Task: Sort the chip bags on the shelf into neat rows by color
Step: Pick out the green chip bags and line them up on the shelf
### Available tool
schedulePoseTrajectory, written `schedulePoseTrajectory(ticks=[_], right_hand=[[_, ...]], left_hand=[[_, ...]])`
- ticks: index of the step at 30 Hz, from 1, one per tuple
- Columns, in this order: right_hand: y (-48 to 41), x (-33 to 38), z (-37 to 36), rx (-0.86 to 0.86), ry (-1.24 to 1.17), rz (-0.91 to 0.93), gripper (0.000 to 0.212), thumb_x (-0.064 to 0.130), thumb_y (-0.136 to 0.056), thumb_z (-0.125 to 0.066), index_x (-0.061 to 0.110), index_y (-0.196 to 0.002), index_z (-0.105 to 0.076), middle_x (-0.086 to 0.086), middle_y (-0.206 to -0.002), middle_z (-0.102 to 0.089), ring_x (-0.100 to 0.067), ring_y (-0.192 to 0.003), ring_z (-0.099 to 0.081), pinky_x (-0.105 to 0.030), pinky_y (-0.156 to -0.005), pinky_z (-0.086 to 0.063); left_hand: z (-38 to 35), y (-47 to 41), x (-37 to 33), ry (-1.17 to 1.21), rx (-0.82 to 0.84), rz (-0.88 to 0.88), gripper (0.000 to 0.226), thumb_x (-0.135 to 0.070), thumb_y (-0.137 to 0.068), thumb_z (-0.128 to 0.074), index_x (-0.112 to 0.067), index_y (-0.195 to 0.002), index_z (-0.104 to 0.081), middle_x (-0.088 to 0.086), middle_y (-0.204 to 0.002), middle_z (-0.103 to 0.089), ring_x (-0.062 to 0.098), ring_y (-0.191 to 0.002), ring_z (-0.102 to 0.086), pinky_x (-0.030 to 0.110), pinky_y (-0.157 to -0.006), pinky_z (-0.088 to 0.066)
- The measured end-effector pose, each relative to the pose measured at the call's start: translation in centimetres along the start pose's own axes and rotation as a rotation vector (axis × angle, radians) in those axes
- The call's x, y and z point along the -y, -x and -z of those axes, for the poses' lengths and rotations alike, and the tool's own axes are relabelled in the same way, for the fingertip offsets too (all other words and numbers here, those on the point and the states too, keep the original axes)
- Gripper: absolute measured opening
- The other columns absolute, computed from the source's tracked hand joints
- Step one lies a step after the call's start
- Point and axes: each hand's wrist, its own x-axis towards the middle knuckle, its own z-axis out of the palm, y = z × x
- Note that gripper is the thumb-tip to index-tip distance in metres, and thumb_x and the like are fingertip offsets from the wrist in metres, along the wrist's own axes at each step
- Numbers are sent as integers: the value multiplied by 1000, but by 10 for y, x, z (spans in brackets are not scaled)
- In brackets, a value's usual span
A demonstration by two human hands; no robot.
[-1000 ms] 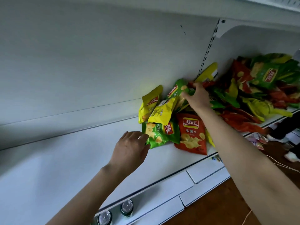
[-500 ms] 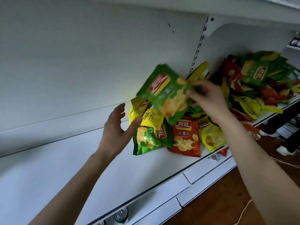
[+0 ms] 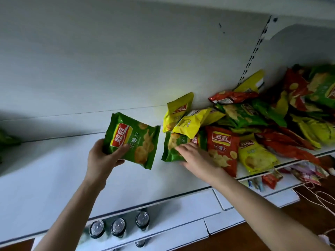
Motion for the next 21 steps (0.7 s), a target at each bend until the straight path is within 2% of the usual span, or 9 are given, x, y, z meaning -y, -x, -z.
schedulePoseTrajectory(ticks=[3, 6, 9, 11, 14, 17, 19, 21], right_hand=[[-4, -3, -4, -70, 7, -30, 36, 7, -93, -45, 13, -129, -50, -4, -130, -52, -21, -122, -41, -31, -91, -41], [-2, -6, 10, -251, -279, -88, 28, 9, -91, -53, 8, -118, -60, -8, -120, -61, -24, -114, -50, -29, -89, -40], [4, -3, 36, -506, -570, -126, 22, 7, -81, -66, 0, -103, -66, -14, -101, -68, -25, -94, -61, -18, -76, -38], [9, 4, 49, -582, -657, -64, 23, 12, -79, -65, -1, -98, -66, -12, -96, -68, -18, -89, -60, -10, -73, -36], [16, 16, 47, -483, -615, 118, 24, 15, -78, -61, 2, -98, -65, -13, -119, -60, -15, -113, -51, -6, -92, -30], [22, 24, 37, -333, -543, 179, 22, 16, -83, -55, 6, -100, -65, -14, -139, -44, -25, -132, -32, -20, -106, -20], [25, 25, 35, -312, -543, 189, 23, 19, -87, -50, 8, -101, -64, -10, -143, -40, -24, -136, -19, -29, -107, -15], [27, 21, 38, -313, -532, 219, 24, 19, -88, -47, 8, -102, -64, -6, -144, -39, -19, -135, -14, -28, -107, -13]], left_hand=[[3, 10, 1, 36, -25, 0, 32, -10, -79, -71, -4, -106, -54, 9, -94, -64, 24, -84, -65, 20, -59, -58], [1, 17, 0, 66, -36, -2, 25, -15, -82, -68, -8, -103, -57, 10, -95, -65, 23, -87, -65, 27, -66, -57], [-7, 23, -6, 153, -96, 33, 12, -24, -89, -62, -12, -92, -59, 8, -90, -66, 20, -84, -64, 28, -67, -51], [-13, 26, -9, 227, -118, 89, 9, -22, -91, -59, -14, -89, -59, 9, -90, -65, 20, -82, -65, 30, -68, -52], [-23, 31, -16, 359, -52, 187, 8, -18, -91, -59, -10, -91, -60, 11, -89, -67, 20, -80, -66, 38, -72, -57], [-37, 38, -23, 508, 95, 261, 30, -21, -80, -64, -5, -105, -59, 16, -96, -68, 29, -86, -67, 44, -73, -58], [-47, 42, -26, 534, 205, 263, 48, -29, -74, -66, -4, -114, -57, 19, -102, -67, 31, -87, -68, 40, -67, -59], [-59, 46, -30, 478, 262, 212, 50, -28, -73, -72, -3, -114, -57, 16, -94, -68, 25, -78, -69, 31, -57, -56]])
